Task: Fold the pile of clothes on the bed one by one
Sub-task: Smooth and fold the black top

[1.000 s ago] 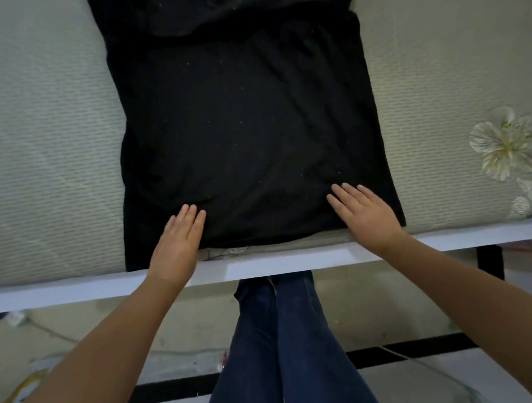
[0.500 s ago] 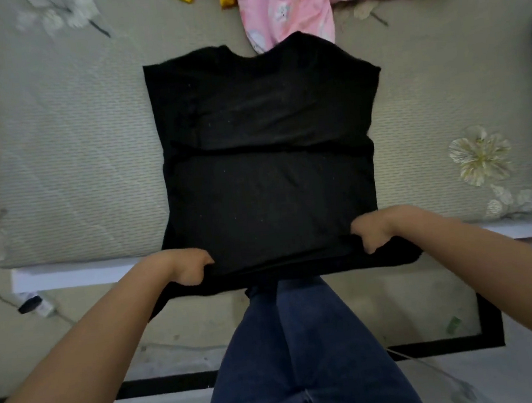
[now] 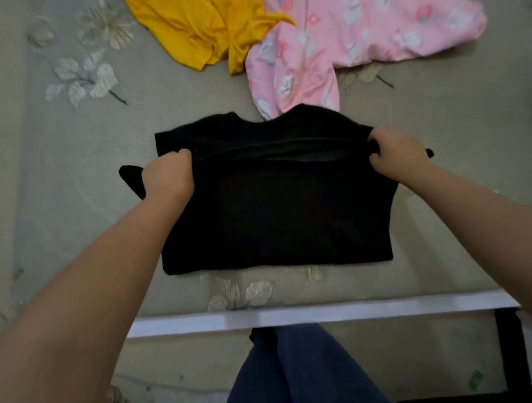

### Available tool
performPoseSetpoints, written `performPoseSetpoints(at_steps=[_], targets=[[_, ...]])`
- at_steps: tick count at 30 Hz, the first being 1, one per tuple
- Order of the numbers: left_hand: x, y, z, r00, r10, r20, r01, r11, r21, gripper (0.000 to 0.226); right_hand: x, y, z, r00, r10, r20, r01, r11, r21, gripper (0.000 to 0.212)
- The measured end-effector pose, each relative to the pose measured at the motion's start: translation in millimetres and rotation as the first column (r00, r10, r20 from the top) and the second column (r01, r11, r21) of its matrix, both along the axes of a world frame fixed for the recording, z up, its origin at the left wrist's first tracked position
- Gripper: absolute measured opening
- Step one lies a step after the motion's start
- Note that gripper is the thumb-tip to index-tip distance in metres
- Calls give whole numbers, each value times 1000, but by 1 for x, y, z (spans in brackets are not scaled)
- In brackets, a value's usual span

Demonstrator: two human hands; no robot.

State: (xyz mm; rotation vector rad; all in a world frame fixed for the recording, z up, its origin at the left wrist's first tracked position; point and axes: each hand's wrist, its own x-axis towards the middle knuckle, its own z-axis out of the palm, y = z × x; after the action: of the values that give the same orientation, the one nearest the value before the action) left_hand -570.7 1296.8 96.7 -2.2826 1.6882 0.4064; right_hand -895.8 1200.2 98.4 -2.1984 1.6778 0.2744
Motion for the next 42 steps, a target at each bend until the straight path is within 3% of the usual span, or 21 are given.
performPoseSetpoints(at_steps=[3, 7, 9, 11, 13, 16, 19, 22, 26, 28, 31, 33, 36, 42], targets=[[1, -47, -7, 999, -8, 43, 7, 1000, 27, 16, -1, -42, -13, 998, -57, 20, 57, 998, -16, 26], [5, -102, -31, 977, -45, 210, 34, 998, 56, 12, 9, -90, -43, 989, -104, -108, 80, 974, -211, 24], [5, -113, -52, 969, 6, 248, -10, 1000, 15, 25, 16, -104, -62, 976, -163, -146, 124, 961, -248, 27], [-2, -108, -74, 974, 112, 195, -108, 994, -31, 50, 20, -104, -80, 959, -251, -131, 220, 951, -217, 35], [-14, -86, -92, 984, 158, 77, -154, 986, -58, 58, 21, -88, -96, 958, -279, -66, 262, 946, -192, 38], [-34, -33, -109, 994, 28, -101, -44, 987, -152, 57, 19, -44, -108, 986, -151, 74, 164, 961, -224, 43], [-48, 19, -121, 979, -101, -178, 75, 987, -145, 55, 16, 13, -112, 989, 14, 146, 36, 941, -337, 44], [-43, 51, -133, 979, 98, -177, -110, 992, -61, 57, 4, 63, -123, 994, -77, 73, 91, 972, -218, 50], [-31, 66, -132, 899, 412, -148, -421, 907, -32, 56, -13, 97, -134, 869, -495, -19, 495, 867, 60, 69], [-30, 66, -129, 874, 455, -172, -469, 882, -50, 55, -13, 105, -134, 819, -571, -50, 573, 813, 100, 69], [-26, 59, -126, 813, 538, -221, -560, 827, -50, 56, -11, 103, -133, 793, -609, -24, 609, 792, 32, 58], [-23, 55, -124, 797, 558, -229, -577, 817, -19, 56, -11, 94, -132, 766, -642, 24, 642, 767, 20, 50], [-24, 59, -116, 857, 493, -152, -496, 868, 21, 56, -13, 85, -129, 753, -656, 54, 655, 755, 39, 45], [-38, 105, -101, 916, 400, 12, -394, 895, 212, 59, -25, 116, -113, 805, -588, -82, 589, 808, -22, 40]])
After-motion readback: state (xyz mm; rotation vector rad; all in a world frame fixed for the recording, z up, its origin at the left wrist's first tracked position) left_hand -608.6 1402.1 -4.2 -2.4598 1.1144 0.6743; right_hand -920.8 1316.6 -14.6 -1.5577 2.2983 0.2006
